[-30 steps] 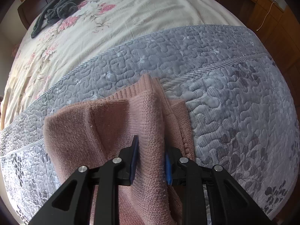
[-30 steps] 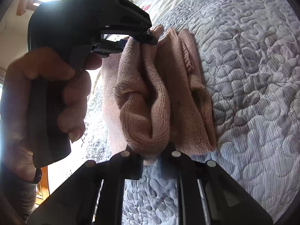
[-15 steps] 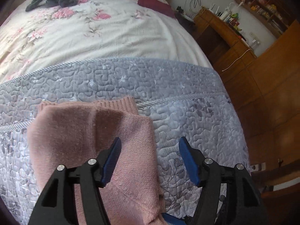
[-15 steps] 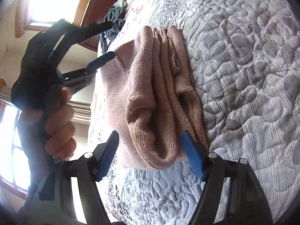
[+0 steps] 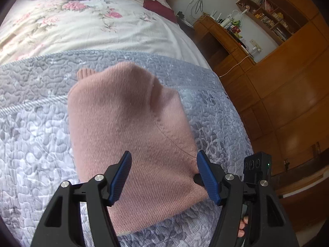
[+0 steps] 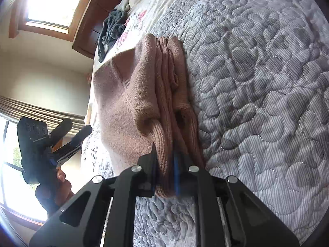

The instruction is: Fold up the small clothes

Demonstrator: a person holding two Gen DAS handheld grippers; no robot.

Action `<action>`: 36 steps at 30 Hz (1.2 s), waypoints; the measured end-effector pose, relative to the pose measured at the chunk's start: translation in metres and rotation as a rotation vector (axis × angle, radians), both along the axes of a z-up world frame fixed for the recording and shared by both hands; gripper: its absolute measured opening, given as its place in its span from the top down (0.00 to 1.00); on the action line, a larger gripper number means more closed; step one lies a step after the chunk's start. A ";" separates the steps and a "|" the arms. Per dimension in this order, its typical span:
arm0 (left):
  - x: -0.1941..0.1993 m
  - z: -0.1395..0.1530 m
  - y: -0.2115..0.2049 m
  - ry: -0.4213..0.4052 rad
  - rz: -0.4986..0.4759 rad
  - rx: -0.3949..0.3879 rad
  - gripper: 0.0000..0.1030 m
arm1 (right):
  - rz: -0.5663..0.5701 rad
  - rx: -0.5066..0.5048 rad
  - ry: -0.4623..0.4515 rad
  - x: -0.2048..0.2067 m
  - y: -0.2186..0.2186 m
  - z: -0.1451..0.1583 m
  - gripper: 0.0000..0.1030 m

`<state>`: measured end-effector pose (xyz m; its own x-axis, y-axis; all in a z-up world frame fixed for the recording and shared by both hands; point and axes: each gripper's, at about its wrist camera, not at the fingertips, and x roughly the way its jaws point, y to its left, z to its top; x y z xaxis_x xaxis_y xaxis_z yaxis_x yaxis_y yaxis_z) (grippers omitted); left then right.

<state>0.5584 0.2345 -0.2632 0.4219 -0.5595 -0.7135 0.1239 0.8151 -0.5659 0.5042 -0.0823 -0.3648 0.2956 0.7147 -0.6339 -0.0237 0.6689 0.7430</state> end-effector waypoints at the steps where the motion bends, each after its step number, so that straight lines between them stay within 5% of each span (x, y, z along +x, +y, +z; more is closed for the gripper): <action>1: -0.006 -0.009 0.005 0.013 0.005 -0.040 0.37 | 0.032 -0.009 -0.011 0.002 0.004 0.003 0.88; 4: -0.021 -0.034 0.010 0.039 -0.012 -0.108 0.37 | 0.031 -0.055 -0.086 0.019 0.004 0.030 0.64; 5: -0.024 -0.040 0.009 0.043 -0.025 -0.115 0.37 | 0.029 -0.105 -0.122 0.031 0.005 0.041 0.44; 7: -0.028 -0.050 0.007 0.046 -0.042 -0.141 0.37 | 0.082 -0.206 -0.159 0.063 0.019 0.050 0.38; 10: -0.029 -0.063 0.007 0.056 -0.043 -0.164 0.37 | 0.182 -0.196 -0.080 0.107 0.041 0.028 0.39; 12: -0.028 -0.067 0.006 0.071 -0.044 -0.170 0.37 | 0.265 -0.247 -0.069 0.113 0.059 0.013 0.79; 16: -0.026 -0.035 0.018 0.018 -0.074 -0.225 0.39 | 0.191 -0.240 -0.044 0.116 0.028 0.001 0.83; 22: 0.030 0.017 0.059 -0.132 -0.037 -0.141 0.38 | 0.191 -0.285 -0.072 0.106 0.018 0.011 0.88; 27: 0.083 -0.040 0.072 0.022 -0.029 -0.125 0.43 | 0.237 -0.324 -0.062 0.115 0.025 0.014 0.82; 29: 0.084 -0.049 0.073 0.010 -0.022 -0.110 0.43 | 0.203 -0.371 -0.112 0.122 0.022 0.036 0.82; 32: 0.081 -0.057 0.079 0.017 0.008 -0.188 0.44 | 0.188 -0.370 -0.209 0.144 0.035 0.067 0.83; 36: 0.082 -0.061 0.080 0.023 0.028 -0.118 0.69 | 0.357 -0.350 -0.212 0.169 0.087 0.049 0.87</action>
